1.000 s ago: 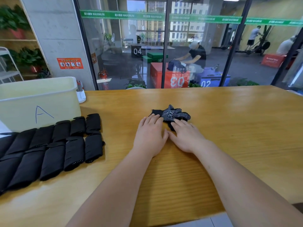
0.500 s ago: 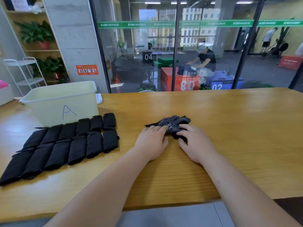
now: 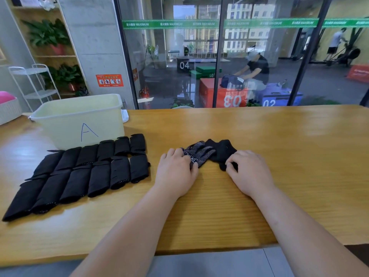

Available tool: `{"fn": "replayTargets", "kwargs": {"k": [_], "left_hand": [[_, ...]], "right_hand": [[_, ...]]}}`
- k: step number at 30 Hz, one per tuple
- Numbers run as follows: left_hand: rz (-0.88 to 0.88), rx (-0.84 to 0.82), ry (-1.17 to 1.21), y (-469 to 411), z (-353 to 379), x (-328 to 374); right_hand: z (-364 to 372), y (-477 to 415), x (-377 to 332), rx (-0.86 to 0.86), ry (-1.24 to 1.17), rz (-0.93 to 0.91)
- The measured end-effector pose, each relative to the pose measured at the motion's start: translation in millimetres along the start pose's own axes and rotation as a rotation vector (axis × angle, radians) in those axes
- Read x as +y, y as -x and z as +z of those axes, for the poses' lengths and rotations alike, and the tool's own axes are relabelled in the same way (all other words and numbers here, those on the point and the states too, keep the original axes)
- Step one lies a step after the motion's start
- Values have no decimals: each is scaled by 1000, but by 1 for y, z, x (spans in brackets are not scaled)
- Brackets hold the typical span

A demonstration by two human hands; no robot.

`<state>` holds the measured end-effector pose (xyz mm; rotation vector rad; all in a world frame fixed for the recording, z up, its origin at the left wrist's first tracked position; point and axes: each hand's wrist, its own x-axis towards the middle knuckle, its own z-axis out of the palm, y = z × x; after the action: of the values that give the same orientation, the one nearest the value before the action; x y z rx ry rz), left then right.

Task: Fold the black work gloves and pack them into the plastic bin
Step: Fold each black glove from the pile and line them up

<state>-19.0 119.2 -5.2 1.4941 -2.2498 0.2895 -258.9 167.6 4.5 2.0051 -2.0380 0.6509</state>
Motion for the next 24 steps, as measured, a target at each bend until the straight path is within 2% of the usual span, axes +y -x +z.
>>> {"fn": "replayTargets", "kwargs": {"k": [4,7,10,15,18,21,24], "left_hand": [[4,-82,256,1,-5,-2],[-12,-94,182,1,-6,-1],[22,-214,144,0,-2,-1],[36,-395,177,2,-4,-1],[-19,-395,131,2,-5,1],[-51,-323,139,2,-6,0],[-5,-266,208,2,-8,-1]], "right_hand": [[3,0,3,63,23,-22],[5,0,5,99,-18,0],[4,1,5,153,-154,-18],[7,-2,2,-70,-95,-63],[6,-2,2,-10,-9,-18],[3,0,3,19,-161,-56],[1,-1,9,129,-287,-30]]}}
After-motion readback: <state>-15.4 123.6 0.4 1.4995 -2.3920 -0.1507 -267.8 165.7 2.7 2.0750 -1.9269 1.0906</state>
